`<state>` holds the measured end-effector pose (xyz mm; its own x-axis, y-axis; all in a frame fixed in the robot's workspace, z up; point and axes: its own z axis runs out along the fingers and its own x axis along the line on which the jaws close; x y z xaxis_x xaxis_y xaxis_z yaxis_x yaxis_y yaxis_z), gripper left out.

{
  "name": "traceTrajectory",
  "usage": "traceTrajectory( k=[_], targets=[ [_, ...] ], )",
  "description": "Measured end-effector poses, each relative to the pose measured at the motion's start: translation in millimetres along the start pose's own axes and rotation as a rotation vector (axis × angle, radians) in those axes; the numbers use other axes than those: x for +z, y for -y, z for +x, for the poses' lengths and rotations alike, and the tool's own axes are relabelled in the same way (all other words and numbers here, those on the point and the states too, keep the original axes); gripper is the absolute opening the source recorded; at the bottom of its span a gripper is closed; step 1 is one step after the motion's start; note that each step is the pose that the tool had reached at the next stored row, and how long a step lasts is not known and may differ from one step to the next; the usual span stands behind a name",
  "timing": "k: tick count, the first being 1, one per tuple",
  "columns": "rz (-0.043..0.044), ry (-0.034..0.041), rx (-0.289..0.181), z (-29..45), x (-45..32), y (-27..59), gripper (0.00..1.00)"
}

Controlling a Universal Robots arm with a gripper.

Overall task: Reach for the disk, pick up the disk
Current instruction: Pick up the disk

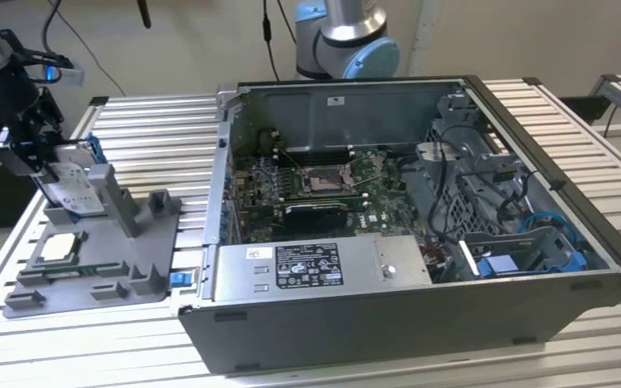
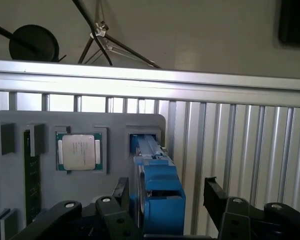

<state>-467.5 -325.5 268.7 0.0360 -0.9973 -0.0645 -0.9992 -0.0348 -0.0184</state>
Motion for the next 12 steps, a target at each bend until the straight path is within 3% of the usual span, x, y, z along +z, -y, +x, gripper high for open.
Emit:
traceTrajectory(
  k=[3,4,12],
  targets=[
    [0.0,0.0001,0.0,0.0,0.0,0.0,1.0],
    [0.0,0.0001,0.0,0.0,0.0,0.0,0.0],
    [0.0,0.0002,0.0,0.0,0.0,0.0,0.0]
  ],
)
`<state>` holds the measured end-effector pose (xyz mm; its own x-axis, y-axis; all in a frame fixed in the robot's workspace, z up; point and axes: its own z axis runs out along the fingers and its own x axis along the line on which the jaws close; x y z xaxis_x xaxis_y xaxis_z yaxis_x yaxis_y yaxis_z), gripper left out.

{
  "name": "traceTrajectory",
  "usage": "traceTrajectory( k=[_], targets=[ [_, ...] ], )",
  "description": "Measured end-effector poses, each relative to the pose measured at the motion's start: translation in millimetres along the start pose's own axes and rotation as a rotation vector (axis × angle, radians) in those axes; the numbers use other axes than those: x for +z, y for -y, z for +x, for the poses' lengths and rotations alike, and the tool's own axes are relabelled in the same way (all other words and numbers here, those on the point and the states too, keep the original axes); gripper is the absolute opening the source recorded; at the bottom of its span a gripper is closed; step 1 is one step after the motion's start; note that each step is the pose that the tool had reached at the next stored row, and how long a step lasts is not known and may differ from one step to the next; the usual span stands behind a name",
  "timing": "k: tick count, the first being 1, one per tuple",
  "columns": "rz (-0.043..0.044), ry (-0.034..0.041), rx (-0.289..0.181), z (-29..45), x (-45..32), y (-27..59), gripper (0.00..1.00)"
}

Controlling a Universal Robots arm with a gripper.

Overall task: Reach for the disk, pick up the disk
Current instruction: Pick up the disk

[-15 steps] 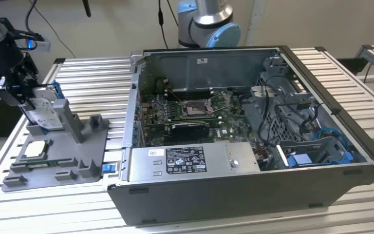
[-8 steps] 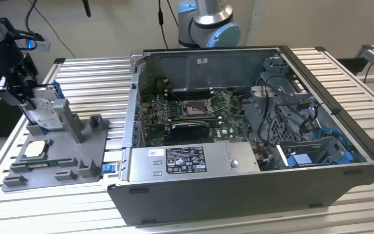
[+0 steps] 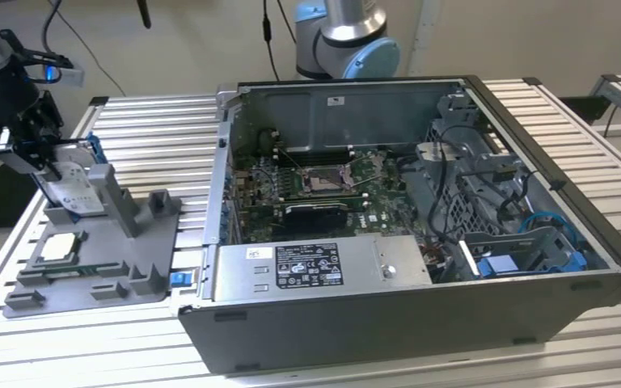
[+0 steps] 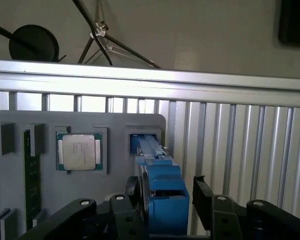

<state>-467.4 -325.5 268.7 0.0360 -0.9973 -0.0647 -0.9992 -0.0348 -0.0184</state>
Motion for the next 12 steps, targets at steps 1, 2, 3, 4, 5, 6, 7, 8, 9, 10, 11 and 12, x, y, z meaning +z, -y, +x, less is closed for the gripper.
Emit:
traceTrajectory(
  k=[1,2,3,4,5,6,7,8,9,10,11,12],
  targets=[
    [0.0,-0.0001,0.0,0.0,0.0,0.0,0.0],
    [0.0,0.0001,0.0,0.0,0.0,0.0,0.0],
    [0.0,0.0001,0.0,0.0,0.0,0.0,0.0],
    [0.0,0.0001,0.0,0.0,0.0,0.0,0.0],
    [0.0,0.0001,0.0,0.0,0.0,0.0,0.0],
    [0.0001,0.0001,0.0,0.0,0.0,0.0,0.0],
    [0.0,0.0003,0.0,0.0,0.0,0.0,0.0],
    [0.0,0.0002,0.0,0.0,0.0,0.0,0.0],
    [0.0001,0.0002,0.0,0.0,0.0,0.0,0.0],
    [0.0,0.0003,0.0,0.0,0.0,0.0,0.0],
    [0.0,0.0004,0.0,0.0,0.0,0.0,0.0],
    [0.0,0.0005,0.0,0.0,0.0,0.0,0.0]
  ],
)
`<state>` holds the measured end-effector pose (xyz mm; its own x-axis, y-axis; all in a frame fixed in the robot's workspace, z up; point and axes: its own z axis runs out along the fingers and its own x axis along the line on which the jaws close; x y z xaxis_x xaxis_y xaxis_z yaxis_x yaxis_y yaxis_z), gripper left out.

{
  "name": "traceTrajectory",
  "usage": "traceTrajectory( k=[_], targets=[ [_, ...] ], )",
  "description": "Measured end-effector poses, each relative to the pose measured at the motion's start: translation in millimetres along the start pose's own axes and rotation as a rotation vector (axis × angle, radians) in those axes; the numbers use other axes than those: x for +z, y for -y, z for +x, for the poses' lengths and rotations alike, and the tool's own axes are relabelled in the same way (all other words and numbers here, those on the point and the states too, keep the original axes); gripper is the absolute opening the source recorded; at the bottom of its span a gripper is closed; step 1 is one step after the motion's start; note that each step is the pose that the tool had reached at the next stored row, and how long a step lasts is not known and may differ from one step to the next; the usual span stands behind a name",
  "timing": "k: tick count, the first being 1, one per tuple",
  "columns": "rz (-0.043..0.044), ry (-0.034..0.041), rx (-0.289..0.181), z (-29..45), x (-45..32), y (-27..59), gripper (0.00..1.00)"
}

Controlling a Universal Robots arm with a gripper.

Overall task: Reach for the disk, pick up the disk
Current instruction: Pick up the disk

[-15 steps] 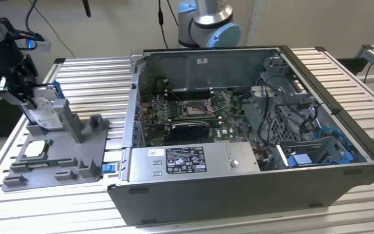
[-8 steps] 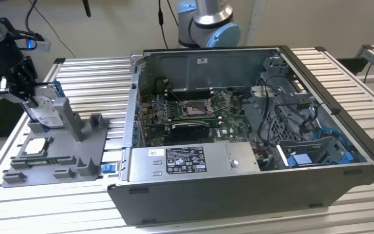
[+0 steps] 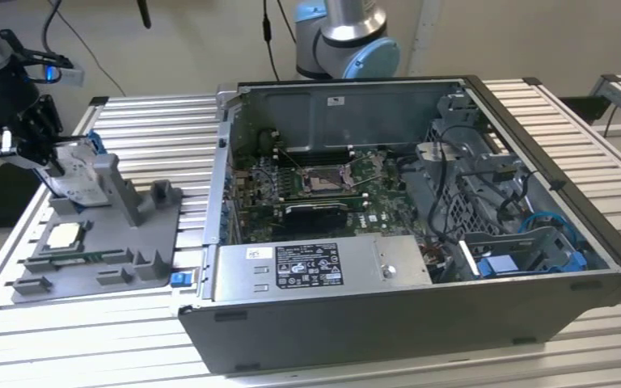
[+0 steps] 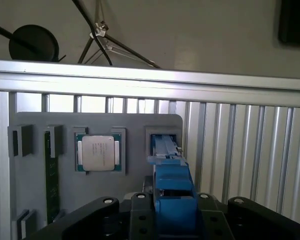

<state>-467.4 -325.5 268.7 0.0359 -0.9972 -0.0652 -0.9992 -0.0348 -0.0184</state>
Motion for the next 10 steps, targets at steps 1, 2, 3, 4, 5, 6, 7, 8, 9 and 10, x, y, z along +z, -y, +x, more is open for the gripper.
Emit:
traceTrajectory(
  k=[1,2,3,4,5,6,7,8,9,10],
  targets=[
    [0.0,0.0,0.0,0.0,0.0,0.0,0.0],
    [0.0001,-0.0014,0.0,0.0,0.1,0.0,0.0],
    [0.0,-0.0029,0.0,0.0,0.1,0.0,0.0],
    [-0.0001,-0.0029,0.0,0.0,0.0,0.0,0.0],
    [-0.0001,-0.0012,0.0,-0.1,0.0,0.0,0.0],
    [0.0,0.0007,0.0,-0.2,0.0,0.0,0.0],
    [0.0001,0.0007,0.0,-0.2,0.0,0.0,0.0],
    [0.0002,-0.0006,0.0,-0.1,0.1,0.0,0.0],
    [0.0002,-0.0008,0.0,-0.1,0.1,0.0,0.0],
    [0.0001,-0.0008,0.0,-0.1,0.0,0.0,0.0]
  ],
)
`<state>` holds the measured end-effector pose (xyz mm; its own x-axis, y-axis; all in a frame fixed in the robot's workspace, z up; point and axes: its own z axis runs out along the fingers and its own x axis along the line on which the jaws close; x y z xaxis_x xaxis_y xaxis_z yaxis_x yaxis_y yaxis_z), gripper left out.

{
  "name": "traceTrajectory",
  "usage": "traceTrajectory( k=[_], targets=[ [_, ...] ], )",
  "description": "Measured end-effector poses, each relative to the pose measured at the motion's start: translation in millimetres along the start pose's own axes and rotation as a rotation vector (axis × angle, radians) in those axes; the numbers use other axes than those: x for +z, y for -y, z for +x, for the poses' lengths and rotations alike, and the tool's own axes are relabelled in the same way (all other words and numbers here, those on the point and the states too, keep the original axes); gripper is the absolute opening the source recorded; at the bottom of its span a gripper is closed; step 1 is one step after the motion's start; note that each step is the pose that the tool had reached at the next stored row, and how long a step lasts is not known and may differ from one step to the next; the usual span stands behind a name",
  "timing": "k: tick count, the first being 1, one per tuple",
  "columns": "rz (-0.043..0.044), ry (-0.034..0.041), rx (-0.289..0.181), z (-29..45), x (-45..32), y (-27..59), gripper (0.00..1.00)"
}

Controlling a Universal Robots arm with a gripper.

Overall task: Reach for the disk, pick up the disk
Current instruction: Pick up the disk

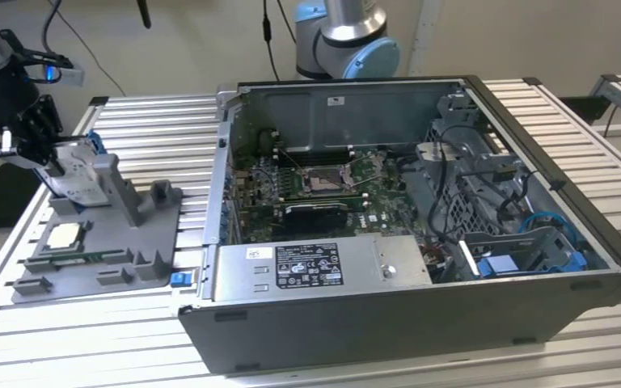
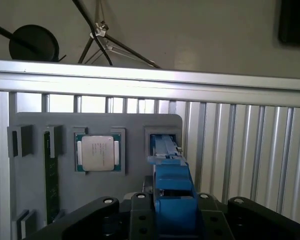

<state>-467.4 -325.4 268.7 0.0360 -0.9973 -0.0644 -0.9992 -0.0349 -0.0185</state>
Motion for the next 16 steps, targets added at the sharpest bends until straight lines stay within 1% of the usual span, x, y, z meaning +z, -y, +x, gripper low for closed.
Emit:
traceTrajectory(
  k=[5,8,11,16],
  targets=[
    [0.0001,-0.0001,0.0,0.0,-0.4,0.0,0.0],
    [-0.0001,-0.0002,0.0,-0.2,-2.1,0.0,0.0],
    [-0.0001,-0.0001,0.0,-0.4,-5.5,0.1,0.0],
    [0.0,-0.0001,0.0,-0.9,-13.4,0.2,0.0]
  ],
)
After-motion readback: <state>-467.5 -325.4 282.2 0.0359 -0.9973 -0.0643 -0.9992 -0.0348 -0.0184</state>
